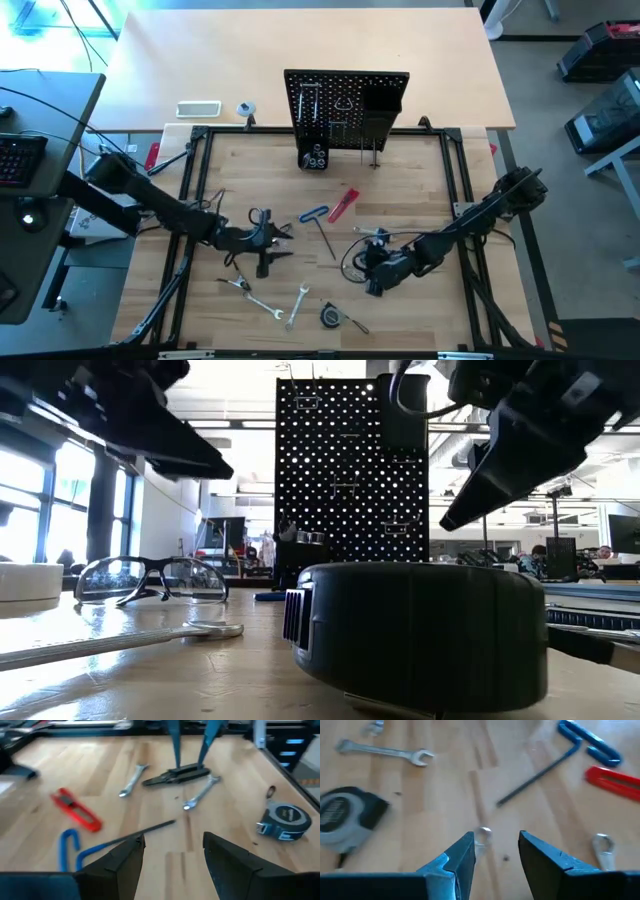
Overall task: Hang tools onto peg board
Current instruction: Hang the middle right wrench onto the peg board
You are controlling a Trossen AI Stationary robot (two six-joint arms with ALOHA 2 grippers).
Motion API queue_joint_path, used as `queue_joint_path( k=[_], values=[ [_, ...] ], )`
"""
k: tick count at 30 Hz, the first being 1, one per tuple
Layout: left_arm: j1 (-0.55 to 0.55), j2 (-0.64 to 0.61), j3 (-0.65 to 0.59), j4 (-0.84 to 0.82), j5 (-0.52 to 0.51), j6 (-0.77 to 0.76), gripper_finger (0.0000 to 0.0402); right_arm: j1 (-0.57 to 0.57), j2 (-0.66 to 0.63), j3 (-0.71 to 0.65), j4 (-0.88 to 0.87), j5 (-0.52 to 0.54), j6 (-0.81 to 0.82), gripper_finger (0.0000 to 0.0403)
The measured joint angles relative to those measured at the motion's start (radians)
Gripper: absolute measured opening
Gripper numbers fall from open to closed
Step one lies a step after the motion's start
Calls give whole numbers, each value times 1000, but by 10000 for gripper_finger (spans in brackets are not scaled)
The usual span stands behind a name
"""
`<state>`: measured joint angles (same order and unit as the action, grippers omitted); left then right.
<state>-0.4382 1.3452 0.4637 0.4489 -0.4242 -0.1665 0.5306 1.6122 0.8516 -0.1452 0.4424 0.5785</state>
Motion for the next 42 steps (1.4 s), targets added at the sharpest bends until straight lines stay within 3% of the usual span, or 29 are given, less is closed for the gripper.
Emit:
queue_joint_path(
  k=[5,14,22,30,38,42],
  values=[
    [36,193,50,150,119,71,195,13,4,0,9,-76,65,140],
    [118,480,280,147,218,246,195,105,69,3,7,-69,161,89],
    [192,634,482,43,373,360,193,137,142,3,-16,-53,209,85],
    [238,705,602,-53,471,413,163,139,184,6,-48,-30,225,85],
    [259,689,607,-221,502,467,148,96,220,8,-19,-31,118,75],
    [258,678,607,-274,528,473,147,59,224,7,6,16,68,62]
  ],
)
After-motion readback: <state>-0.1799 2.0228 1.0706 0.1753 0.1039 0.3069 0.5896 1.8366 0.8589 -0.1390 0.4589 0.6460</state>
